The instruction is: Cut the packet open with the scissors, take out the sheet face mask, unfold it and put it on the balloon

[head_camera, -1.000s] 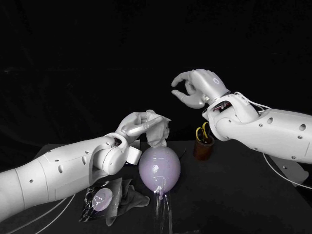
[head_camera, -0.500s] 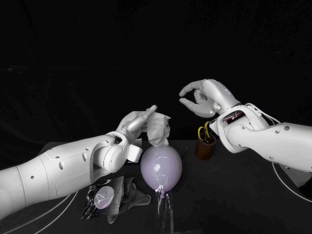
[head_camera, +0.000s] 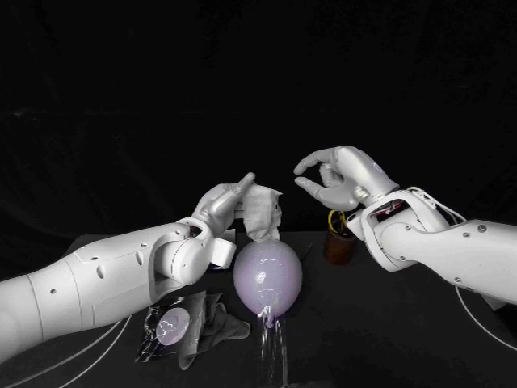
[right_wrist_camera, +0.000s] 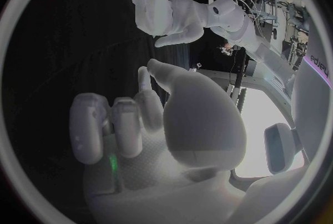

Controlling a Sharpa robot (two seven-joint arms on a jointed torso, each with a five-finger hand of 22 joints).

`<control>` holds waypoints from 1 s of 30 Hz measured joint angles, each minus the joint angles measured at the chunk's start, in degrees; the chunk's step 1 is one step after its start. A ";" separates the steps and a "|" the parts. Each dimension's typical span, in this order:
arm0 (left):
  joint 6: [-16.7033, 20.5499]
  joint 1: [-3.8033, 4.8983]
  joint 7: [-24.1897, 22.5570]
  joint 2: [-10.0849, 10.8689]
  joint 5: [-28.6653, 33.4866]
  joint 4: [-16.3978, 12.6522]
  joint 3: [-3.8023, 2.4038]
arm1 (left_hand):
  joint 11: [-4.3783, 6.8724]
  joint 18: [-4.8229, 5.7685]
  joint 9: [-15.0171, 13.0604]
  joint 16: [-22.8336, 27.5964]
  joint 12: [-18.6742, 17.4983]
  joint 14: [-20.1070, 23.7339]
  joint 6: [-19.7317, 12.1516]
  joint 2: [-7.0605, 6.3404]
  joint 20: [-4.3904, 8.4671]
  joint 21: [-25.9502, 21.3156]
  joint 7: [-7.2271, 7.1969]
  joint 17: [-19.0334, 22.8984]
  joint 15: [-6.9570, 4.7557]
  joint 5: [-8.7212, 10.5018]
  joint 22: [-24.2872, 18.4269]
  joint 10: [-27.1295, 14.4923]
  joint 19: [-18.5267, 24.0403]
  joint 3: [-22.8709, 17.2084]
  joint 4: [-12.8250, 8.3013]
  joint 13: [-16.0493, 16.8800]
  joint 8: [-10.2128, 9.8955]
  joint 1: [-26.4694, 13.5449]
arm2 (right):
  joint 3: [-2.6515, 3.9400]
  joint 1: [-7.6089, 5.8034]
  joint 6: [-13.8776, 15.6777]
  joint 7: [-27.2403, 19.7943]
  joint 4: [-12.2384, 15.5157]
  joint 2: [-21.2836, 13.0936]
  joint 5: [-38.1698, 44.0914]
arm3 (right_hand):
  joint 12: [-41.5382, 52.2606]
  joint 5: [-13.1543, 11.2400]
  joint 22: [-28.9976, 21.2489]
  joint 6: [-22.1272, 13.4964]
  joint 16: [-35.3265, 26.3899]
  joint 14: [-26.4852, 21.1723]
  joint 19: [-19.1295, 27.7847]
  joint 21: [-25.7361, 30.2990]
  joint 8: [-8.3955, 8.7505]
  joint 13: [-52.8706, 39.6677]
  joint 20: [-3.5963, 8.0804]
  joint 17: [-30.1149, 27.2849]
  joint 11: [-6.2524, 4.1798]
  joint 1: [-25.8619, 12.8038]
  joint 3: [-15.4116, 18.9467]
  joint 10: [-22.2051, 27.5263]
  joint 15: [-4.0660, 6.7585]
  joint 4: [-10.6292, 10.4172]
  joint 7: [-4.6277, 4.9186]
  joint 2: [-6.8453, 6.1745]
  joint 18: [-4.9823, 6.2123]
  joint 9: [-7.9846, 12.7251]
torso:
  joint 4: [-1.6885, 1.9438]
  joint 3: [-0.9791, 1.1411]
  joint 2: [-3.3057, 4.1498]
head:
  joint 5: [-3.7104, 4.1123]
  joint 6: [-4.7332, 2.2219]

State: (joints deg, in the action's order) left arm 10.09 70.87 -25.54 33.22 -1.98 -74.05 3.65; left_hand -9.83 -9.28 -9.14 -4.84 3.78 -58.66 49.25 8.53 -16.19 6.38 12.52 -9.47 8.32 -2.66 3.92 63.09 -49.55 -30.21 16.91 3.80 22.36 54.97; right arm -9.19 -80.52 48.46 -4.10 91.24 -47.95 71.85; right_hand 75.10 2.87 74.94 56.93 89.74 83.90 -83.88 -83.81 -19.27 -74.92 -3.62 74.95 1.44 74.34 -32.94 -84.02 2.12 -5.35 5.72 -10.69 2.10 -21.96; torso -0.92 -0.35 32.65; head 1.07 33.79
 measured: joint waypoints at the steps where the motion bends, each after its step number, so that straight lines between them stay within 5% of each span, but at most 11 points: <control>1: 0.00 0.00 -0.01 0.00 0.08 0.00 0.00 | -0.12 -0.08 0.00 0.03 0.00 0.00 0.25 -0.01 0.00 0.00 0.02 0.03 0.00 0.00 0.00 0.12 0.00 -1.44 -0.01 0.00 -0.32 -0.01 | -0.01 0.07 0.01 -0.06 0.18 -0.02 -0.02 | 0.00 0.00 0.00 0.00 -0.06 0.00 0.00 0.00 0.00 0.00 0.00 0.00 0.00 0.00 0.00 0.00 0.00 0.00 0.00 0.00 0.00 0.00 | 0.01 -0.01 0.00 | -0.02 0.00; 9: -0.03 0.00 -0.08 0.00 0.74 -0.06 0.00 | -0.20 -0.60 -0.09 0.29 0.00 0.00 0.62 -1.16 -0.19 0.00 0.01 0.23 0.00 0.00 0.01 0.20 0.20 -10.61 -0.16 -0.01 -1.33 -1.15 | -0.07 0.59 0.01 -0.34 1.28 -0.04 -0.09 | -0.01 0.00 0.01 0.00 0.06 -0.08 0.01 0.04 0.00 -0.03 0.00 -0.05 0.00 0.00 0.21 0.00 -0.08 0.21 -0.01 0.00 0.00 0.00 | 0.01 -0.02 -0.01 | 0.03 0.14; 19: -0.37 0.00 -0.13 0.08 1.85 -0.47 0.00 | -0.59 -0.59 -0.52 0.52 0.00 0.46 0.92 -4.95 -0.40 -0.67 0.29 0.77 0.44 0.02 0.00 -0.27 1.10 -27.41 -1.58 -0.01 -2.86 -8.56 | -0.11 0.89 -0.02 -0.49 2.15 0.45 -0.14 | -0.02 0.00 -0.03 0.21 0.06 -0.09 0.10 0.50 0.02 -0.03 -0.08 -0.04 -0.01 0.00 0.22 0.00 -0.09 0.22 0.18 0.00 0.00 0.01 | 0.00 -0.01 -0.01 | -0.24 0.45; 30: -1.26 0.00 0.05 0.29 2.77 -0.86 -0.01 | -0.80 -0.53 -0.59 0.72 0.00 1.05 0.91 -5.20 -0.31 -1.01 0.29 0.99 0.60 0.06 -0.11 -1.09 3.00 -30.99 -2.46 -0.02 -3.44 -12.60 | -0.12 0.96 -0.24 2.38 1.54 3.91 1.20 | -0.25 0.00 -0.02 -0.12 0.01 -0.09 0.10 1.72 1.83 0.02 -0.09 0.00 -0.01 -0.99 1.25 0.01 -0.09 -0.50 0.52 -0.23 0.00 0.58 | 0.00 0.01 -0.01 | -0.27 0.54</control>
State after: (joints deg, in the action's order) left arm 8.83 70.87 -25.50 33.51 0.78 -74.91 3.64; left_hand -10.63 -9.81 -9.73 -4.12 3.78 -57.61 50.16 3.32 -16.50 5.37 12.80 -8.47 8.92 -2.61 3.81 62.01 -46.54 -61.20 14.45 3.79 18.92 42.37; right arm -9.30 -79.56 48.22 -1.72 92.78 -44.04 73.04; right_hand 74.84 2.87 74.92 56.81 89.75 83.81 -83.78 -82.09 -17.44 -74.90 -3.72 74.95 1.43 73.35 -31.69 -84.02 2.04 -5.86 6.24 -10.92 2.11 -21.38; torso -0.92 -0.34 32.65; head 0.79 34.33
